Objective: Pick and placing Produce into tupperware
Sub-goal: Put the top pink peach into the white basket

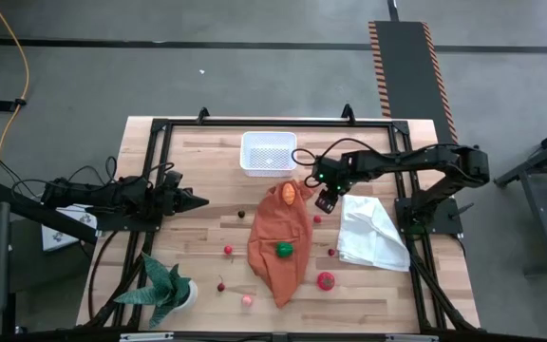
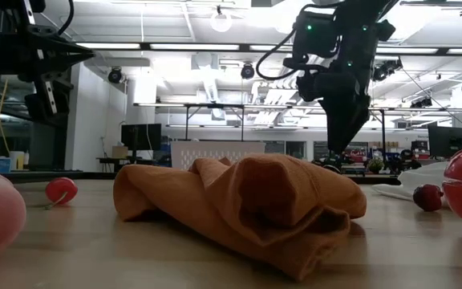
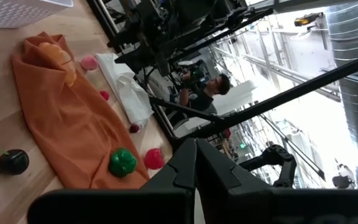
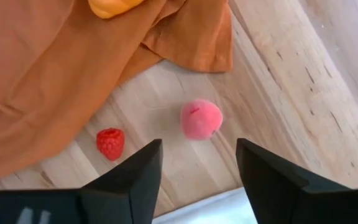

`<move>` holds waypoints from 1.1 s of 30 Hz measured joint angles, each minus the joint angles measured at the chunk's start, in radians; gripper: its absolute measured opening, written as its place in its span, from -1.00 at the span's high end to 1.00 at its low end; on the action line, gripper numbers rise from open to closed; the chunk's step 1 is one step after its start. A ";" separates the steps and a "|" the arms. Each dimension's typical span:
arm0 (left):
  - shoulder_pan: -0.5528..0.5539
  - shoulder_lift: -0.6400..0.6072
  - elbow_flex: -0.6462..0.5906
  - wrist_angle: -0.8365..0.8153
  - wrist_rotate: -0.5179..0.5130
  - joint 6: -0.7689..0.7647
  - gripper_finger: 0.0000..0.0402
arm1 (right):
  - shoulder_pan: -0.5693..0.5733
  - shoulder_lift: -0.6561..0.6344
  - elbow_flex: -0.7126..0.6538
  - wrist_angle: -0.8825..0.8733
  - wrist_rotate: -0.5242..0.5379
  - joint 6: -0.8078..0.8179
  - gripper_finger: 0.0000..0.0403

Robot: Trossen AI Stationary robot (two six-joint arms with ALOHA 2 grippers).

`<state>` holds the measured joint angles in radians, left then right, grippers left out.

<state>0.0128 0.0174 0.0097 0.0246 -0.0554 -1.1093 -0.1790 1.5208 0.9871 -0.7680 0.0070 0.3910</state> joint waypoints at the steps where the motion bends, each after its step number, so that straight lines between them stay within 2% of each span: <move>1: 0.000 0.000 0.000 0.000 0.000 -0.001 1.00 | -0.002 0.000 0.000 0.000 0.001 -0.002 -0.01; 22: 0.000 0.000 0.000 -0.001 0.001 -0.006 1.00 | -0.039 0.116 0.000 0.037 -0.056 -0.104 -0.03; 33: 0.000 0.000 0.000 -0.001 0.001 -0.021 1.00 | -0.041 0.122 0.000 0.099 -0.056 -0.120 -0.03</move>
<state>0.0124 0.0170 0.0097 0.0238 -0.0544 -1.1305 -0.2200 1.6424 0.9871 -0.6687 -0.0494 0.2714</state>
